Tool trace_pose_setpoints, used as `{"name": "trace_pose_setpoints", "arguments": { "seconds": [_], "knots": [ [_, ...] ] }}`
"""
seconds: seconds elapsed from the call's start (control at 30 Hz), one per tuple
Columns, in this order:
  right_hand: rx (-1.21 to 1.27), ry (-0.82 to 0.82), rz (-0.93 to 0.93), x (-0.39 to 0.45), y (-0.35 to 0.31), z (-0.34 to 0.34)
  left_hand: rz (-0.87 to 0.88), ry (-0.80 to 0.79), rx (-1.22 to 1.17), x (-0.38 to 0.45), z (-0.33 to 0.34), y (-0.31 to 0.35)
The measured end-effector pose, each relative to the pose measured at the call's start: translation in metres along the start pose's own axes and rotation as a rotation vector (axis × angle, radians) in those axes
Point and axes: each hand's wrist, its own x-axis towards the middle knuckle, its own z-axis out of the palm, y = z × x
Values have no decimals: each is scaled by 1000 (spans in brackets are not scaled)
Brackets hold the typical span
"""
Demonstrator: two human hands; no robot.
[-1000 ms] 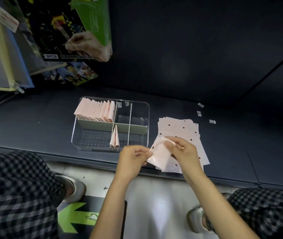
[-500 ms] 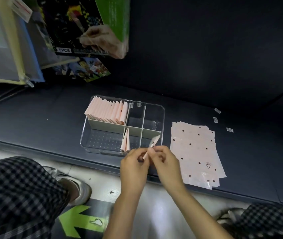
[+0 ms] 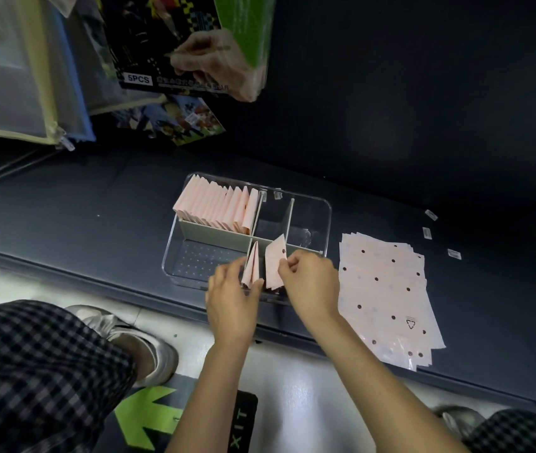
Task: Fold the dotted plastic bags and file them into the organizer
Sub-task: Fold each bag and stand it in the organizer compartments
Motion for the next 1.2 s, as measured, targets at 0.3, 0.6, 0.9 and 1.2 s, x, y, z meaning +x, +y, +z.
{"name": "trace_pose_setpoints", "arguments": {
  "seconds": [0.3,0.6,0.9,1.2],
  "knots": [
    [-103,-172,3,-2,-17,31,27,52,-172,1,2,-6],
    [163,-240,-163,-17,2,24,83,19,-51,2,7,-11],
    [-113,-82,-188,-64,182,-41,46,34,192,-2,11,-1],
    [-326,-194,-419,-81,241,-51,72,-2,328,-21,14,13]
  ]
}}
